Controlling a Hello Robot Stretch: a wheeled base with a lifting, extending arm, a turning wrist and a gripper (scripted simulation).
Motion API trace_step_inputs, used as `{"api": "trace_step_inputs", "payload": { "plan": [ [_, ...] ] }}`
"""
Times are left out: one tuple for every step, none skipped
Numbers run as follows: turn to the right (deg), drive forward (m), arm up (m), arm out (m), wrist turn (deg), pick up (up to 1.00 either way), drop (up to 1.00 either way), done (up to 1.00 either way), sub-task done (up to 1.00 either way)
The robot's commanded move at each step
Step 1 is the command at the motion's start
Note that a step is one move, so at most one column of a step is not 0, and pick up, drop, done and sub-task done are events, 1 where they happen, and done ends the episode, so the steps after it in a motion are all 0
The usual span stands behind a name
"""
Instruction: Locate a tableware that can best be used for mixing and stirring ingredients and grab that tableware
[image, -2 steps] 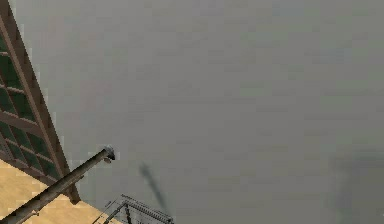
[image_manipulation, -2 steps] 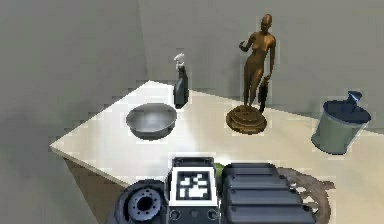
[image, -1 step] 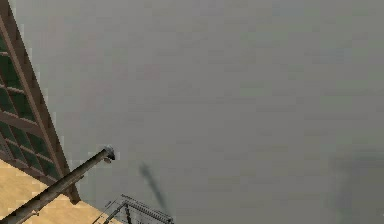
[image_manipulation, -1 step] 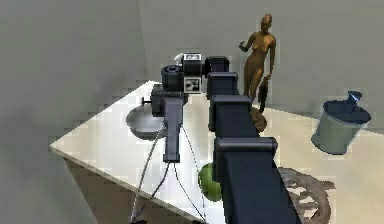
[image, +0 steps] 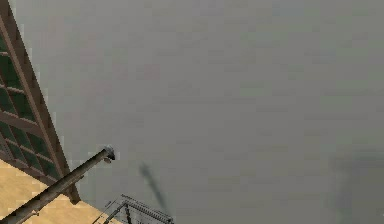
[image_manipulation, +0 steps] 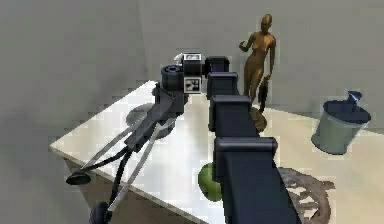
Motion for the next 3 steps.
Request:
{"api": "trace_step_inputs", "payload": {
  "plan": [
    [0.0, 0.00, 0.00, 0.00, 45.0, 0.00, 0.00, 0.00, 0.00],
    [0.0, 0.00, 0.00, 0.00, 45.0, 0.00, 0.00, 0.00, 0.00],
    [0.0, 0.00, 0.00, 0.00, 6.0, 0.00, 0.00, 0.00, 0.00]
  ]
}}
